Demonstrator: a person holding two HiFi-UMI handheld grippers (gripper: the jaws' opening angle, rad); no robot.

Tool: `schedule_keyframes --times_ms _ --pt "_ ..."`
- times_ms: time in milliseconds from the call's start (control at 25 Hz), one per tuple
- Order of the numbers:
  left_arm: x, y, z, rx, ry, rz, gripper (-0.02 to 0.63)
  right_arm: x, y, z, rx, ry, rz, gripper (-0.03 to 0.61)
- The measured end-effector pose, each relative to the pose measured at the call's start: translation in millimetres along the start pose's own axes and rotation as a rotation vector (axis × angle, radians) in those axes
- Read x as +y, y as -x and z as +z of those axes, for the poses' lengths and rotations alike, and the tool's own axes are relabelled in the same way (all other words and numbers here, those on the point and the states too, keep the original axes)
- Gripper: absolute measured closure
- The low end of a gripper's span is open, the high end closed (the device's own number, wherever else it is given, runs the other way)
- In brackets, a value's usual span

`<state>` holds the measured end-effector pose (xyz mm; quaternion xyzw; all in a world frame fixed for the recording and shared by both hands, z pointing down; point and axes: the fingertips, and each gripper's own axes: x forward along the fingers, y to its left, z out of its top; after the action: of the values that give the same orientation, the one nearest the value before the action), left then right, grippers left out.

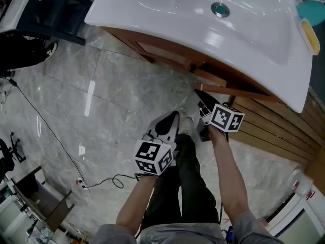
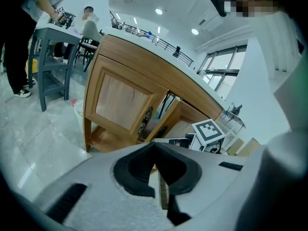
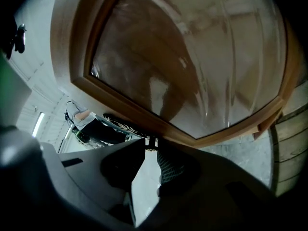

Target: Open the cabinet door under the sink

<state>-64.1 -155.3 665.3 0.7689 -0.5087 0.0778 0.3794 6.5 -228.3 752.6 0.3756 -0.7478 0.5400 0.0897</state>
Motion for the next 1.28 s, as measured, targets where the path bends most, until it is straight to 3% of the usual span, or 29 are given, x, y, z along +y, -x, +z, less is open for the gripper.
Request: schedule_keyframes --times_ms 440,680,1040,1280 --pt "-25.3 63.1 -51.1 -0.047 0.025 0.056 0.609 -1.2 31.8 -38.0 0.04 0.1 0.032 0.497" --pt "-34.7 89.9 -80.1 -0.092 0.058 0.127 0.609 -1.4 43.8 -52.3 0.087 0.138 0.062 0.497" --pt "-60.9 106.2 -114.9 -0.166 0.153 0.263 0.609 -6.2 73.0 -81.8 0.206 0.226 0.123 0.497" --pt "-99.5 102.8 -138.9 -0.172 0.181 0.297 0.609 -15.8 107.3 -106.6 0.289 0.287 0.168 0.497"
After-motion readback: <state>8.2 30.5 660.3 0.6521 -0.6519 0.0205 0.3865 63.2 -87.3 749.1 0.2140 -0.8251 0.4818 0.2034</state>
